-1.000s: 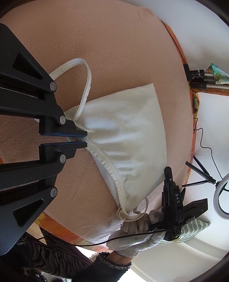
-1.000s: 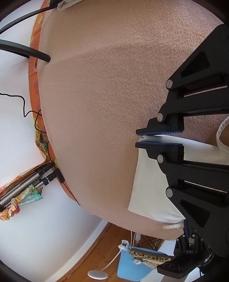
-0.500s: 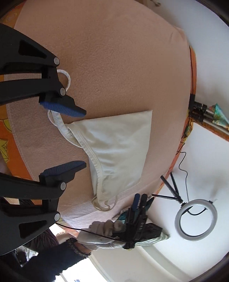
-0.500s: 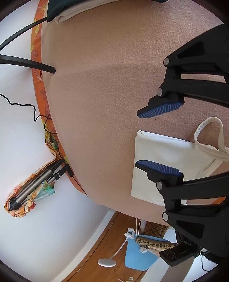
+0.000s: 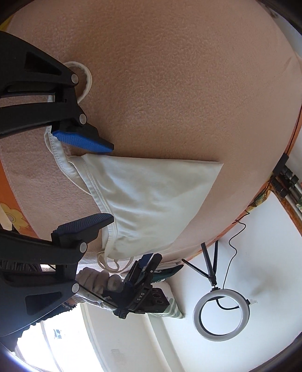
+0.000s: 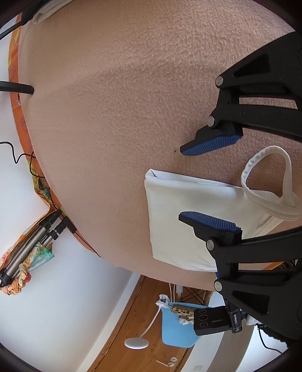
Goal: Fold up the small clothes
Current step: 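Grasp the folded camisole edge with the right gripper and lift it, then carry the folded camisole with the right gripper to the clothes stack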
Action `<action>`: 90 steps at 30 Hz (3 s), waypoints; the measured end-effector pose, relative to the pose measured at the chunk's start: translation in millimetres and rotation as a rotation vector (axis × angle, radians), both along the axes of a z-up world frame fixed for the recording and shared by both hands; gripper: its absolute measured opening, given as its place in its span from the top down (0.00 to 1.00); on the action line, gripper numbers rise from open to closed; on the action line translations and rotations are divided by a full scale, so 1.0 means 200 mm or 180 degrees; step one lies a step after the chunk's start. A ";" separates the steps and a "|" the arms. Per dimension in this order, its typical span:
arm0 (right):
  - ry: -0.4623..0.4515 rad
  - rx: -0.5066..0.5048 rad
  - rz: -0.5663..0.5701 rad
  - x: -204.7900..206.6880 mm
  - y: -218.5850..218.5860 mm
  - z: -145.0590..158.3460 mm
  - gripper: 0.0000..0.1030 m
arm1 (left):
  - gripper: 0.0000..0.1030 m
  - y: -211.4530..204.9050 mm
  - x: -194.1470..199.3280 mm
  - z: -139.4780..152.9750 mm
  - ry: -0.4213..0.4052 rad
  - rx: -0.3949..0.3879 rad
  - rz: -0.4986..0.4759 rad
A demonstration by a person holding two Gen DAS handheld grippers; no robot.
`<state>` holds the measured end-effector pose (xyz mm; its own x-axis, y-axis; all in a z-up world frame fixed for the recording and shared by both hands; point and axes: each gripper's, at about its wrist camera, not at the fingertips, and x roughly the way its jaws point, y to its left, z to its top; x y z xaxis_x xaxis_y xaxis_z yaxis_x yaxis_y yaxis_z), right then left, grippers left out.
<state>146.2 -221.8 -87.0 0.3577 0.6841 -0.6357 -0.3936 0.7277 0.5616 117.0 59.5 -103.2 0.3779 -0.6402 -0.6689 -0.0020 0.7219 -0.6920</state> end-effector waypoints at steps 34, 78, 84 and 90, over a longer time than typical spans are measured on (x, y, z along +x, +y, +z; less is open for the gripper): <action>-0.0997 -0.0778 0.0089 -0.31 0.28 0.27 0.89 | 0.93 -0.45 -0.05 0.32 -0.1202 0.1322 -0.0649; -0.1607 -0.0931 -0.1248 -0.46 -1.23 0.70 0.90 | 0.94 -1.89 0.25 0.64 -0.2166 0.0856 -0.1676; -0.1695 -0.1032 -0.1394 -0.33 -1.38 0.75 0.90 | 0.94 -2.06 0.37 0.65 -0.2260 0.0883 -0.1715; -0.1742 -0.1094 -0.1505 -0.20 -1.50 0.77 0.90 | 0.94 -2.21 0.46 0.63 -0.2335 0.0946 -0.1758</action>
<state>106.9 -521.3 67.2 0.8830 0.1798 -0.4336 -0.1550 0.9836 0.0921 209.8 -383.0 22.9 0.4626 -0.6956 -0.5497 0.7506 0.6373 -0.1747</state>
